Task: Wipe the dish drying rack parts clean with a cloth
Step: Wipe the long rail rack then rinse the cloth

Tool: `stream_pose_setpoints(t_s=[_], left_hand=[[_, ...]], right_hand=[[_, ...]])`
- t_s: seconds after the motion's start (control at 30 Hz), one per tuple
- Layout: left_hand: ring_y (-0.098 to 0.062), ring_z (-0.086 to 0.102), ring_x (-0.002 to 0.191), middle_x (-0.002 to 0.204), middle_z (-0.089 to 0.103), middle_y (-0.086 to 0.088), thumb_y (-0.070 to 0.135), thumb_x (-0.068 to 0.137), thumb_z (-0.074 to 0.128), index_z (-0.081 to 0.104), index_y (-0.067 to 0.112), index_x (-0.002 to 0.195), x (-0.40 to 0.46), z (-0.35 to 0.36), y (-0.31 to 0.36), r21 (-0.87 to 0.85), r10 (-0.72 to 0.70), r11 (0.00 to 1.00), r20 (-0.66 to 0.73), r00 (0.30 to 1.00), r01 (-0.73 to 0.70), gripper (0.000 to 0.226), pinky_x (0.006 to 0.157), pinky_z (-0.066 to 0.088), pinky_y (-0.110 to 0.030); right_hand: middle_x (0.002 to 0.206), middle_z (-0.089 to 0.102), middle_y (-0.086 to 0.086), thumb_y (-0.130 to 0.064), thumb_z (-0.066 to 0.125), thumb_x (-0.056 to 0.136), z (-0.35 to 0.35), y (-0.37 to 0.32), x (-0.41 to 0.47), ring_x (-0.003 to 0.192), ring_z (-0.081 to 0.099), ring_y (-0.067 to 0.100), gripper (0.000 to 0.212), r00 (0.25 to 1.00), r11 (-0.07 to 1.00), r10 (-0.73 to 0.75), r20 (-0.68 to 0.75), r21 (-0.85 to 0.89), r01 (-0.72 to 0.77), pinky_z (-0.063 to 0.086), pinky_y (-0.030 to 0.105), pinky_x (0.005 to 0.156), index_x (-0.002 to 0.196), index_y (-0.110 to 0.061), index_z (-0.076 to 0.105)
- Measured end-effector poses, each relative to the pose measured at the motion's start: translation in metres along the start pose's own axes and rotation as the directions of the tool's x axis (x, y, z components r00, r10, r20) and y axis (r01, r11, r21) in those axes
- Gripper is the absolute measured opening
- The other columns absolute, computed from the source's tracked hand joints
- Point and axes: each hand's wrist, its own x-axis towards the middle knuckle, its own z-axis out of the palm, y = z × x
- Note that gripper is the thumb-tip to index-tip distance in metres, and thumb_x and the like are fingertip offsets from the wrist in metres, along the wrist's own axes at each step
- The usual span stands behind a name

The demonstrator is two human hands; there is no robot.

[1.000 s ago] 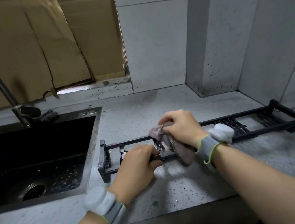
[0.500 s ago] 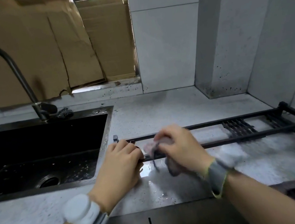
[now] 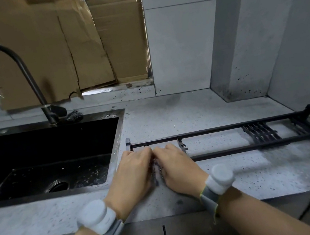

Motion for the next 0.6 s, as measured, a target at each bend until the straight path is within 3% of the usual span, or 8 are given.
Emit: stream_pose_setpoints(t_s=[0.07,0.13,0.23,0.3,0.47,0.53,0.6], left_hand=[[-0.018,0.045,0.062,0.065,0.054,0.005,0.013,0.071,0.043,0.049,0.019,0.079,-0.002,-0.008,-0.002,0.005,-0.008,1.000,-0.010,1.000,0.008,0.011,0.063,0.022,-0.024],[-0.023,0.048,0.062,0.066,0.053,0.003,0.006,0.067,0.050,0.046,0.017,0.079,-0.006,-0.015,-0.006,-0.018,-0.035,0.999,0.027,0.999,0.036,0.017,0.063,0.022,-0.021],[-0.025,0.050,0.073,0.079,0.054,0.001,0.002,0.066,0.045,0.047,0.013,0.087,-0.008,-0.021,-0.014,-0.091,-0.073,0.992,0.121,0.990,0.084,0.024,0.066,0.036,-0.023],[-0.025,0.054,0.077,0.084,0.055,0.000,0.006,0.066,0.038,0.047,0.014,0.090,-0.007,-0.023,-0.015,-0.166,-0.092,0.980,0.101,0.991,0.108,0.027,0.068,0.044,-0.036],[-0.023,0.063,0.085,0.094,0.058,0.001,0.008,0.071,0.037,0.049,0.017,0.098,-0.012,-0.021,-0.015,-0.217,-0.109,0.969,0.056,0.992,0.119,0.031,0.073,0.048,-0.038],[-0.021,0.062,0.089,0.100,0.058,0.003,0.005,0.074,0.041,0.050,0.018,0.105,-0.018,-0.019,-0.018,-0.189,-0.106,0.976,0.034,0.994,0.111,0.034,0.074,0.048,-0.035],[-0.020,0.058,0.090,0.102,0.057,0.004,-0.001,0.077,0.048,0.051,0.019,0.107,-0.023,-0.019,-0.022,-0.155,-0.101,0.983,0.006,0.995,0.101,0.036,0.075,0.047,-0.033]], right_hand=[[0.090,0.061,0.010,-0.026,0.028,0.083,0.008,-0.008,0.006,0.086,0.045,0.026,0.039,1.000,0.999,0.020,-0.013,0.029,-0.020,0.034,0.033,0.076,0.105,-0.009,0.054],[0.095,0.061,0.009,-0.019,0.040,0.087,0.007,-0.008,0.010,0.092,0.046,0.026,0.027,0.997,0.996,0.070,-0.012,0.049,-0.070,0.038,0.036,0.080,0.108,-0.011,0.055],[0.099,0.060,0.008,-0.019,0.051,0.091,0.002,-0.004,0.014,0.095,0.044,0.024,0.013,0.995,0.995,0.096,0.028,0.014,-0.096,0.031,0.034,0.076,0.103,-0.015,0.050],[0.097,0.061,0.009,-0.025,0.052,0.092,0.002,-0.004,0.017,0.093,0.045,0.026,0.012,0.994,0.995,0.100,0.039,-0.031,-0.099,0.029,0.035,0.072,0.097,-0.016,0.047],[0.092,0.067,0.008,-0.025,0.057,0.085,-0.002,0.001,0.038,0.088,0.058,0.031,0.007,0.955,0.956,0.275,0.112,0.069,-0.284,0.044,0.035,0.072,0.084,-0.027,0.050],[0.094,0.067,0.005,-0.016,0.055,0.085,-0.007,0.009,0.046,0.088,0.060,0.029,0.012,0.935,0.923,0.348,0.065,0.153,-0.354,0.049,0.035,0.076,0.090,-0.027,0.058],[0.101,0.060,0.004,-0.010,0.054,0.089,-0.009,0.011,0.057,0.093,0.058,0.026,0.019,0.939,0.925,0.339,-0.057,0.201,-0.322,0.049,0.036,0.081,0.097,-0.025,0.062]])
